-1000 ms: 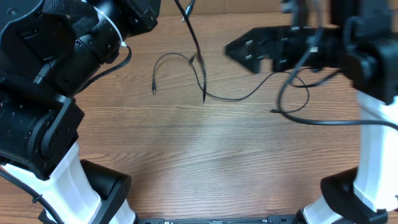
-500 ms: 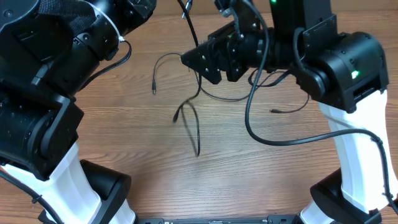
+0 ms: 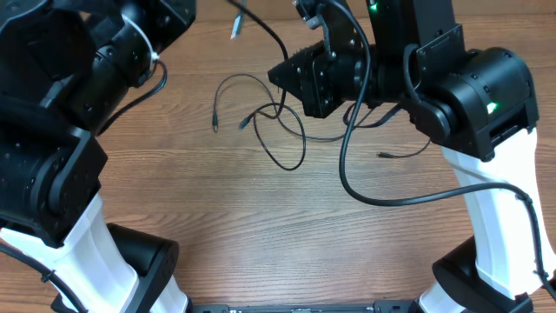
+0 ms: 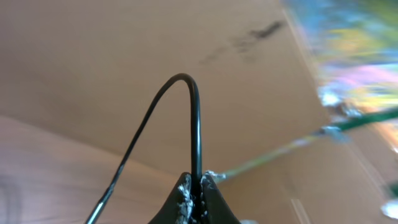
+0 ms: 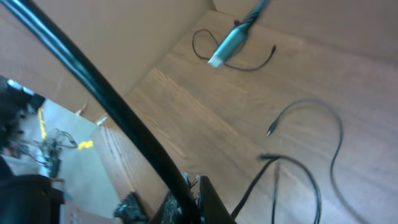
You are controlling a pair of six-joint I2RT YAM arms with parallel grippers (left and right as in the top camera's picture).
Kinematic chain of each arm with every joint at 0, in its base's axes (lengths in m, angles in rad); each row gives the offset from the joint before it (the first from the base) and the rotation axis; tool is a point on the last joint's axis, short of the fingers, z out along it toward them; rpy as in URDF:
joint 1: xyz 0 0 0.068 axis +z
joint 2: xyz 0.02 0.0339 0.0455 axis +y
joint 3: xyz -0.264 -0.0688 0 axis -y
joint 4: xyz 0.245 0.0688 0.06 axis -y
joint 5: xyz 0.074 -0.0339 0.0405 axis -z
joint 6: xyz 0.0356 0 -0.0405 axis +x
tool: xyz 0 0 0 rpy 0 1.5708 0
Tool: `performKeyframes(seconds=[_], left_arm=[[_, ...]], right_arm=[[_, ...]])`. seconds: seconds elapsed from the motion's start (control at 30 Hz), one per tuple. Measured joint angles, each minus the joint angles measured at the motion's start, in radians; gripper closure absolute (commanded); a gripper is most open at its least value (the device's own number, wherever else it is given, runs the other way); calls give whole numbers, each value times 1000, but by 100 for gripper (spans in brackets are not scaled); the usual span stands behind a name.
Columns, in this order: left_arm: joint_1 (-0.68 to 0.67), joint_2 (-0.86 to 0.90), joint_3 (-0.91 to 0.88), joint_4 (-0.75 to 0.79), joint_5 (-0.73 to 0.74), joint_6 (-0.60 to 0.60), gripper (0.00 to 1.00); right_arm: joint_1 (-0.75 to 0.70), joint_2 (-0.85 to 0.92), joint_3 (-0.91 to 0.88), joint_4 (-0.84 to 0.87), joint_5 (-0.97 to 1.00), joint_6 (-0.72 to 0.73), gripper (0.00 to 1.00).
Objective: Untangle cables
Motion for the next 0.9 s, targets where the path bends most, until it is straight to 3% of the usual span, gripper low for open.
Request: performKeyframes(seconds=[0.07,0.23,0.27,0.4,0.63,0.77,0.9], left_arm=[[0,0,-2,-77,-71,38,77],[0,5,-5,-254,-167,100,30],[0,10,-5,-286,-179,113,12],[0,38,-14,-305,-156,208,11],[0,81,-61,-306,61,366,4],[0,83,-66,-306,195,441,4],[0,83,-66,-306,283,520,11]], right_arm=[[0,0,0,-3,1,62,96],[0,0,0,24,2,264,96],[0,0,0,34,2,317,96],[0,0,0,65,2,497,96],[-9,0,0,134,20,737,96],[-50,0,0,139,98,868,96],[-130,0,0,145,186,1012,96]])
